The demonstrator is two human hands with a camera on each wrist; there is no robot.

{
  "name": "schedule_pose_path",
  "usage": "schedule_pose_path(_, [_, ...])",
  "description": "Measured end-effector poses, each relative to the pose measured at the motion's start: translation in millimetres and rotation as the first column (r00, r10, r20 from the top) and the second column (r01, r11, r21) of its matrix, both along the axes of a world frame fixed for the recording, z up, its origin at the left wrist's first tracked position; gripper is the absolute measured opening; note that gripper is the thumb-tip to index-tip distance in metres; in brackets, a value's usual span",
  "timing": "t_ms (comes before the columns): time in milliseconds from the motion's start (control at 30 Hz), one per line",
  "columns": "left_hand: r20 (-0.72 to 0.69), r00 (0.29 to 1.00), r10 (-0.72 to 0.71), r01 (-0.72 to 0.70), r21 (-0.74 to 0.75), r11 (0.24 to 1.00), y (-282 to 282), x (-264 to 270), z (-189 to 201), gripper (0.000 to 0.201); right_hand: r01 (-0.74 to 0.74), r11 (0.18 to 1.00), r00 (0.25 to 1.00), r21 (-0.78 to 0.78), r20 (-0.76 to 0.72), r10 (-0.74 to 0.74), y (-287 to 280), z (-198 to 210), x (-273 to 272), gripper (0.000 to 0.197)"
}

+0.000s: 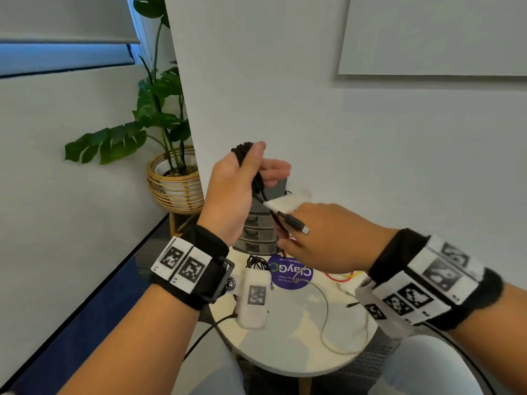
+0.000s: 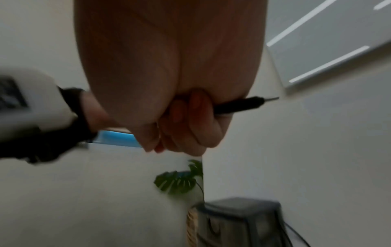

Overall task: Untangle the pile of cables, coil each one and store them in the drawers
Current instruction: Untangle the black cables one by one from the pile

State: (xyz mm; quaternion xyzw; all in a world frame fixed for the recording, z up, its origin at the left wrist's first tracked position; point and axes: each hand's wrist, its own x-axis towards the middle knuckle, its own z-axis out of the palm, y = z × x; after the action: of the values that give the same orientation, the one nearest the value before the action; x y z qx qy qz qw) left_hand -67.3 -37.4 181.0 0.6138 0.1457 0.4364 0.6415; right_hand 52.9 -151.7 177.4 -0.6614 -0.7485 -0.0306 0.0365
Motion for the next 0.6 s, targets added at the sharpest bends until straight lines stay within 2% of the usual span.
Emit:
schedule_pose_path(67, [-0.141,0.990,0.000,0.016,0.112,0.994,2.7,-1.0,-6.4,0.023,-0.036,0.999,0.997,0.019,0.067,0.035,-5.4,22.8,2.3,0.018])
schedule_pose_path(133, [-0.208,0.978,-0.017,0.052,0.164,0.985,8.3,-4.0,-12.5,0.031,-0.032,0.999,0.999,-0.038,0.034,0.034,-10.2,40.9,13.0,0.027])
schedule_pose_path(233, [-0.257,0.965,-0.047,0.098,0.191,0.977,11.3,-5.1,-16.6,0.037,-0.042,0.993,0.998,-0.110,-0.041,0.037,-14.4,45.0,27.8,0.029])
schedule_pose_path(333, [-0.303,0.949,-0.088,0.164,0.234,0.958,3.0,-1.2,-14.1,0.033,-0.106,0.986,0.992,-0.126,-0.082,0.096,-15.7,42.4,23.8,0.028])
schedule_pose_path(433, [-0.395,0.910,-0.125,0.240,0.257,0.936,-6.6,-0.1,-11.2,0.029,-0.180,0.983,0.978,-0.021,-0.114,0.176,-11.4,53.4,17.9,0.024])
schedule_pose_path(500, [-0.376,0.894,-0.245,0.337,0.202,0.920,-10.6,-1.4,-10.1,0.047,-0.211,0.971,0.965,0.116,-0.134,0.225,-5.6,61.7,21.2,0.018])
schedule_pose_path(600, [-0.352,0.866,-0.355,0.397,0.052,0.916,-9.3,-2.8,-7.5,0.061,-0.195,0.949,0.955,0.249,-0.170,0.241,1.6,61.9,28.4,0.013])
